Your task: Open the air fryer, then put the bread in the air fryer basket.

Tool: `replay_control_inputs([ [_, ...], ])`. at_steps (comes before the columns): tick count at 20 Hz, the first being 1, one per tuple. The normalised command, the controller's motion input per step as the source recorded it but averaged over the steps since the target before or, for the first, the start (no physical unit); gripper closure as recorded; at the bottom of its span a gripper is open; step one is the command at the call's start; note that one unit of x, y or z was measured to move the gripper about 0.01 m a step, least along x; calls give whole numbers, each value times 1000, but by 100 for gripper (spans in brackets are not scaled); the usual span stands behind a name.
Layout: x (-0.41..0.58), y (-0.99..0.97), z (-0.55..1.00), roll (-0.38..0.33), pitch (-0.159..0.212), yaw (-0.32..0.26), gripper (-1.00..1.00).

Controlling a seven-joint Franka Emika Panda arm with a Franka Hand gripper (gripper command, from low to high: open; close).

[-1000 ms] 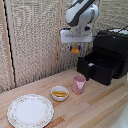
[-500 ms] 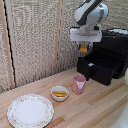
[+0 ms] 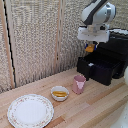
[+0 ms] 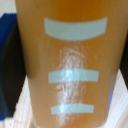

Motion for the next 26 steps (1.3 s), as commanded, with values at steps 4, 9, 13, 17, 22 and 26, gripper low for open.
replay_control_inputs([
  [4,0,-659,-102,47,0,-90,100],
  [9,55,-393,-144,15,0,-36,100],
  [13,141,-19,-204,0,0,-111,100],
  [17,249,-48,-235,0,-2,-131,100],
  [22,382,-110,-193,-4,0,-39,100],
  [26,342,-75,-139,-10,0,0,100],
])
